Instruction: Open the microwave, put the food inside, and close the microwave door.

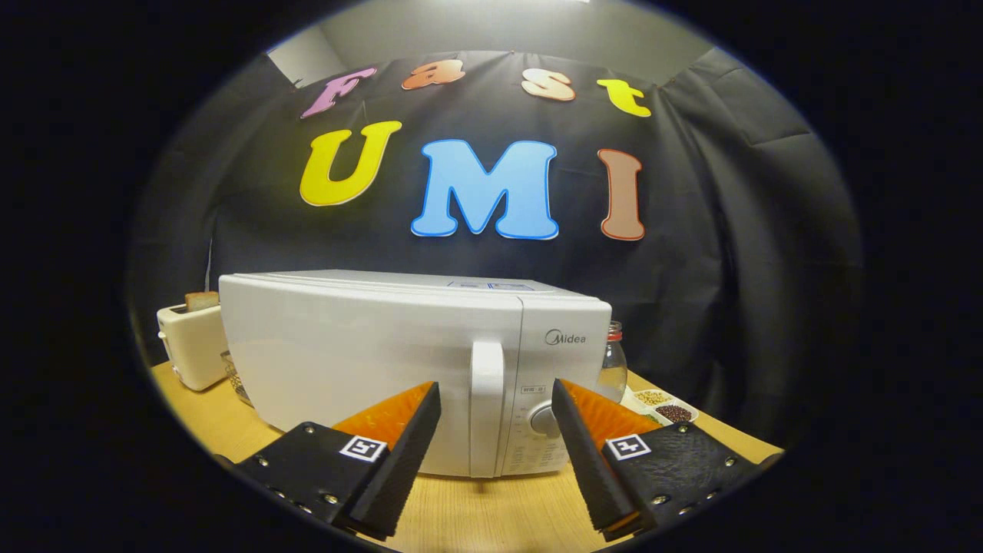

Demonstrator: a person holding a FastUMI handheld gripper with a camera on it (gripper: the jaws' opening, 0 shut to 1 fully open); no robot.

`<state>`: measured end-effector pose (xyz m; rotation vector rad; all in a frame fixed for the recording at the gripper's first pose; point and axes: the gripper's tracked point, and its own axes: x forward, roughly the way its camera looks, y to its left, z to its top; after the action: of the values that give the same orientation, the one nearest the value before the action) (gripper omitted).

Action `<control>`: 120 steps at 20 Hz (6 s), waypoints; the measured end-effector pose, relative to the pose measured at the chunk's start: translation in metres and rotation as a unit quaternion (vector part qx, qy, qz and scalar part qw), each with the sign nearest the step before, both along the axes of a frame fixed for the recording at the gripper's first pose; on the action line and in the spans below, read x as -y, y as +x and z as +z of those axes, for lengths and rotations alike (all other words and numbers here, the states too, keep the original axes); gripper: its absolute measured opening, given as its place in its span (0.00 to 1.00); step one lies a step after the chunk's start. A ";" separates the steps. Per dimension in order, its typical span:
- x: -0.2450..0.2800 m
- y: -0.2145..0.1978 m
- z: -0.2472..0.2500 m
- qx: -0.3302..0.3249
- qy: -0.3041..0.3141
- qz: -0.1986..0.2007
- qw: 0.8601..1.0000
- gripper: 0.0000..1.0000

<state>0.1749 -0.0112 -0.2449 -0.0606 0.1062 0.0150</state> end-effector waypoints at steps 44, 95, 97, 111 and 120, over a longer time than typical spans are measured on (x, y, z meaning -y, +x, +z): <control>-0.172 -0.256 0.006 0.001 0.014 0.185 0.983 0.13; -0.013 -0.263 -0.146 -0.179 -0.001 0.187 0.966 0.96; -0.015 -0.265 -0.146 -0.193 0.020 0.191 0.962 0.93; -0.046 -0.214 -0.058 -0.192 0.158 0.209 0.946 0.68; -0.100 -0.123 -0.033 -0.168 0.137 0.172 0.961 0.68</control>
<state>0.0521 0.0887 -0.2782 0.2023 0.4324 0.3877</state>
